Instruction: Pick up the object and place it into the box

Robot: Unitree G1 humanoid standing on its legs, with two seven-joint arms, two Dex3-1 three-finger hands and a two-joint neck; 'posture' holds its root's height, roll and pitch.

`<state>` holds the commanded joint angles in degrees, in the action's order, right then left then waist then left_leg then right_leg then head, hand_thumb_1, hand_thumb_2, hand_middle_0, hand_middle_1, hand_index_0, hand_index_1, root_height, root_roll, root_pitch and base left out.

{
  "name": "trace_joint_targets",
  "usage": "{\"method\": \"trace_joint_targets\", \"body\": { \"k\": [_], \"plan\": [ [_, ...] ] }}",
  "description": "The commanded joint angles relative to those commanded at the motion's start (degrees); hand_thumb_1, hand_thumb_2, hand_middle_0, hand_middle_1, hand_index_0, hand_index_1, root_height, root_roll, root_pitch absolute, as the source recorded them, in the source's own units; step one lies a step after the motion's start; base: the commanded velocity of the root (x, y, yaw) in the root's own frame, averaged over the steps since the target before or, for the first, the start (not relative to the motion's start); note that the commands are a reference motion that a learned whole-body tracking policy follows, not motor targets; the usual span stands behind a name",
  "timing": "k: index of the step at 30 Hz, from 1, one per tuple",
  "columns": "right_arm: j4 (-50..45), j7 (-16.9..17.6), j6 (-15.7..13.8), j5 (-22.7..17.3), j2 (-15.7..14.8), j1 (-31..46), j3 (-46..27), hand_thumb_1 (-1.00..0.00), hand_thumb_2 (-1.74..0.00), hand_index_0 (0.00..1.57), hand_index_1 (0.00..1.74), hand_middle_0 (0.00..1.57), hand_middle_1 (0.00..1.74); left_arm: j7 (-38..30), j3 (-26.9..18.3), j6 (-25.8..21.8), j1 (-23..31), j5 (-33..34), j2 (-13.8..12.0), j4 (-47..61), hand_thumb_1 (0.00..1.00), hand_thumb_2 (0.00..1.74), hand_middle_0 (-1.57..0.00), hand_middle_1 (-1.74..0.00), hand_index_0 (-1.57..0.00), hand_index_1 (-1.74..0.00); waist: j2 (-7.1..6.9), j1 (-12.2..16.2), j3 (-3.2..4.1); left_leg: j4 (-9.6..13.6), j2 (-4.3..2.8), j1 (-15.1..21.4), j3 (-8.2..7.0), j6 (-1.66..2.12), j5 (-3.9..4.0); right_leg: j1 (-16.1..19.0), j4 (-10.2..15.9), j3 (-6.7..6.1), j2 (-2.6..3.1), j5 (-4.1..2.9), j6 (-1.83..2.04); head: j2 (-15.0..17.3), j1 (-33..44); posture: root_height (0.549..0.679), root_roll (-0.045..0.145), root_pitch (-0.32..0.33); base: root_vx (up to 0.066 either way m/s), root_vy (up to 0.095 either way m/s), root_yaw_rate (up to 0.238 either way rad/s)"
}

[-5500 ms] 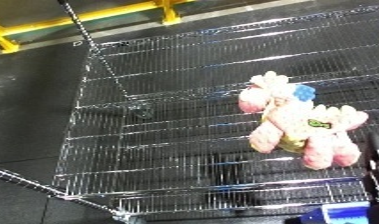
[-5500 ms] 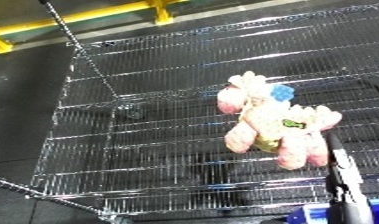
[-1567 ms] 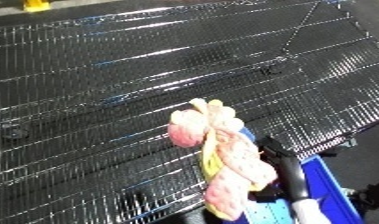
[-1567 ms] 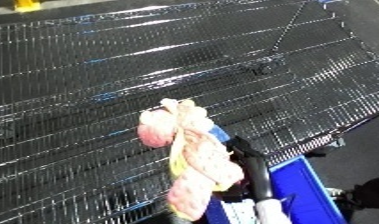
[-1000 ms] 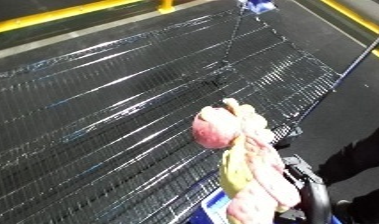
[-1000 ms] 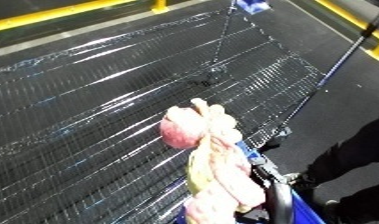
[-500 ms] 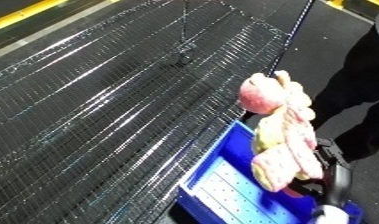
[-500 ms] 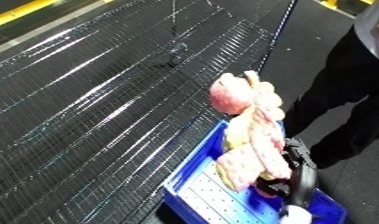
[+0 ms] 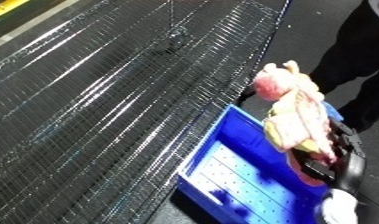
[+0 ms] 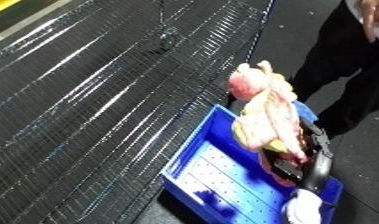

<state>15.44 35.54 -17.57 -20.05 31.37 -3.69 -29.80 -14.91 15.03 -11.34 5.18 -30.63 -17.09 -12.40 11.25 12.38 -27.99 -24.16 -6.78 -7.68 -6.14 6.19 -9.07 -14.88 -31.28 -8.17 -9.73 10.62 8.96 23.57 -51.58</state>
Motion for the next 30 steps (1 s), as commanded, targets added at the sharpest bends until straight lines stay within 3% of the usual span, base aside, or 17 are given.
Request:
{"method": "trace_joint_targets", "body": {
  "k": [1,10,21,30],
  "plan": [
    [0.1,0.0,0.2,0.5,0.1,0.3,0.0,0.0,0.0,0.0,0.0,0.0,0.0,0.1,-0.1,0.0,0.0,0.2,-0.1,0.1,1.0,1.74,-1.57,-1.74,-1.57,-1.74,-0.06,-0.1,0.04,0.0,-0.05,-0.1,0.02,0.02,0.02,0.0,0.0,0.01,0.04,0.05,0.0,0.1,0.2,0.653,0.086,-0.116,0.006,-0.023,0.023],
    [0.0,-1.3,0.3,0.9,-1.1,1.3,1.1,0.0,0.0,0.0,0.0,0.0,0.0,-0.3,-1.5,0.2,-0.1,1.0,-0.7,0.5,1.0,1.74,-1.57,-1.74,-1.57,-1.74,-1.1,-0.8,0.34,-0.8,-0.56,-0.7,0.11,0.21,0.04,-0.5,-0.6,0.09,0.48,0.18,0.01,-0.1,1.4,0.652,0.083,-0.115,0.005,-0.015,-0.006],
    [-5.5,-9.2,2.5,1.1,-0.4,2.4,7.7,0.0,0.0,0.0,0.0,0.0,0.0,-0.4,-4.1,1.4,1.1,1.2,-0.5,0.8,1.0,1.74,-1.57,-1.74,-1.57,-1.74,-3.78,-3.1,0.55,-2.0,-1.32,-1.8,1.34,0.42,0.18,-1.0,-1.4,0.52,1.32,0.36,-0.18,2.8,8.3,0.65,0.073,-0.116,-0.011,-0.027,0.02],
    [-9.1,-12.3,2.8,0.0,-1.9,-0.7,13.3,0.0,0.0,0.0,0.0,0.0,0.0,-1.5,-5.9,1.4,1.6,1.4,-0.2,2.3,1.0,1.74,-1.57,-1.74,-1.57,-1.74,-5.39,-6.2,0.33,-3.0,-1.18,-3.3,2.89,0.43,0.46,-1.3,-2.5,1.06,1.53,0.59,-0.39,6.4,18.6,0.648,0.066,-0.119,-0.029,-0.019,0.111]
  ]
}}
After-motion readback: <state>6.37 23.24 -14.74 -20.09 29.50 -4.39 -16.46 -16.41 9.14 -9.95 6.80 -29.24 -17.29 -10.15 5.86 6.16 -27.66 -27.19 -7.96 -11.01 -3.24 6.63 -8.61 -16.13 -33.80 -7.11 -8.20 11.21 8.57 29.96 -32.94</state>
